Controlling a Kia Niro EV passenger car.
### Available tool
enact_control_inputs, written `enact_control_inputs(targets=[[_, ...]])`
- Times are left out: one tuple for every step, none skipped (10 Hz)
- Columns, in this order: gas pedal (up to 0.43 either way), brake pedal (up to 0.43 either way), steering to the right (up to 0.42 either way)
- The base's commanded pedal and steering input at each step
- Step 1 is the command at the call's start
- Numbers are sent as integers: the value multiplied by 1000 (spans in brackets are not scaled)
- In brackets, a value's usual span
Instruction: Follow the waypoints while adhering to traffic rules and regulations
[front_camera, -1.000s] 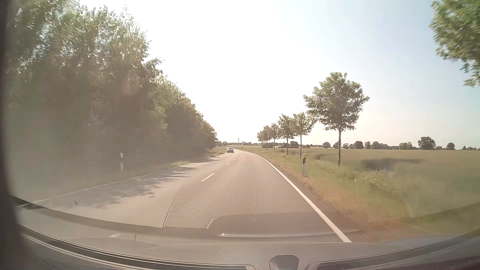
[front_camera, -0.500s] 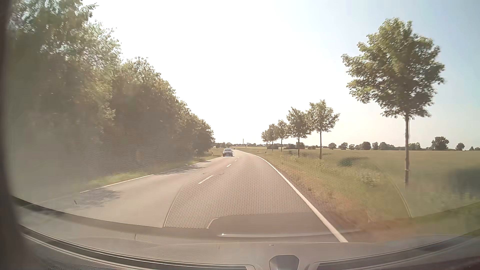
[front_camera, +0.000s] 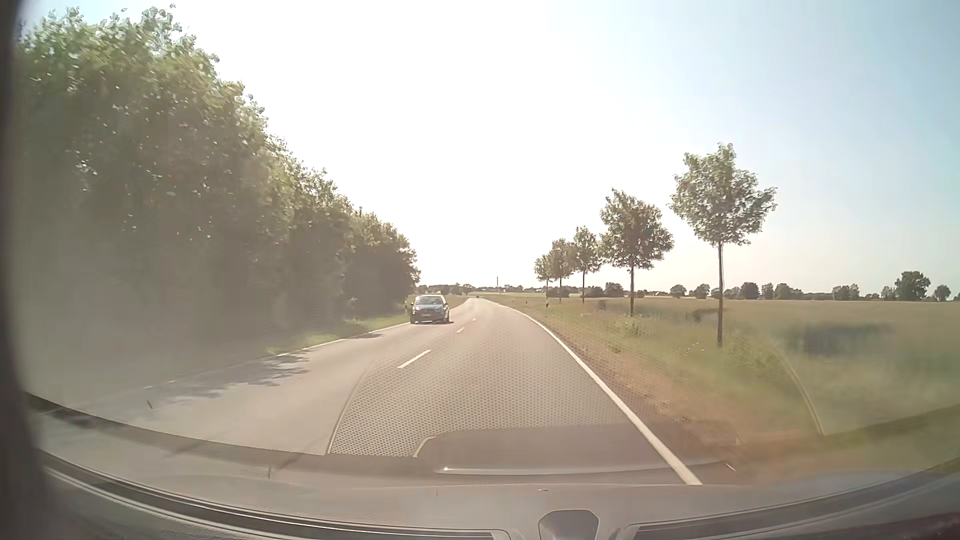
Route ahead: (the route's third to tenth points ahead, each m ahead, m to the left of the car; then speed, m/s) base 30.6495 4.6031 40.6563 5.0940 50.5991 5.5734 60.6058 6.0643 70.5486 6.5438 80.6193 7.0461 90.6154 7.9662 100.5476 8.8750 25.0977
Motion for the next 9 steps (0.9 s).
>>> enact_control_inputs(targets=[[280,6,-5],[280,6,-5],[280,6,-5],[280,6,-4],[280,6,-4],[280,6,-3],[280,6,-4],[280,6,-3],[280,6,-3]])
